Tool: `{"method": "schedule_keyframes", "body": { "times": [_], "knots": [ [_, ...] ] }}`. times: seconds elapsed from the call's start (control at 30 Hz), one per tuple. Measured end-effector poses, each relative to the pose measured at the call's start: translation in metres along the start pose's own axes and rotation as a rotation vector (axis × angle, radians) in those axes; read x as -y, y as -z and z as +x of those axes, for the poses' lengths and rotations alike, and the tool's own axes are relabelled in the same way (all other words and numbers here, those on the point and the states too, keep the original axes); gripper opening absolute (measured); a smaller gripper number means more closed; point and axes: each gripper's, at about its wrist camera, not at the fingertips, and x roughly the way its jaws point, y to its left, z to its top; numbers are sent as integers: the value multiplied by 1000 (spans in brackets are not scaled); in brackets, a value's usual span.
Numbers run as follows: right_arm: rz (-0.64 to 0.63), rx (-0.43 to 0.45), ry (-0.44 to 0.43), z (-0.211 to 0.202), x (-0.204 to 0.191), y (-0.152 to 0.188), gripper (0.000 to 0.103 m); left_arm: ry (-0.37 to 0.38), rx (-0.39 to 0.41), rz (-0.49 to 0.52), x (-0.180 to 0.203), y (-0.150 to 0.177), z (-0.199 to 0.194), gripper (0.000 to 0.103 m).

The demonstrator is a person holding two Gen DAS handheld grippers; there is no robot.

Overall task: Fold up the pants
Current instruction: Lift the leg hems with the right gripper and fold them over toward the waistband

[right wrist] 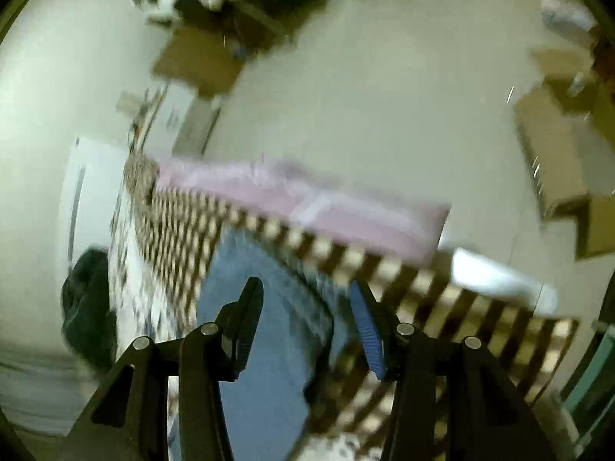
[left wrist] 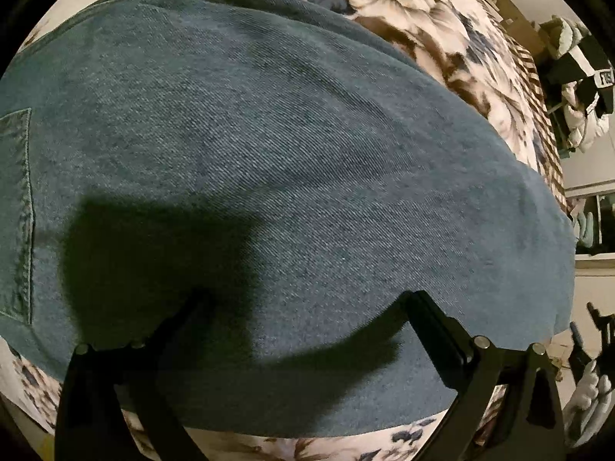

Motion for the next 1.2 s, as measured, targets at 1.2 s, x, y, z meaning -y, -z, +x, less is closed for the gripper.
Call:
{"method": "schedule_keyframes", "body": {
  "times": [1.2],
  "knots": [
    [-426, -197, -248, 28, -83, 37, 59, -63, 4, 9, 14, 9, 13, 103]
  ]
}}
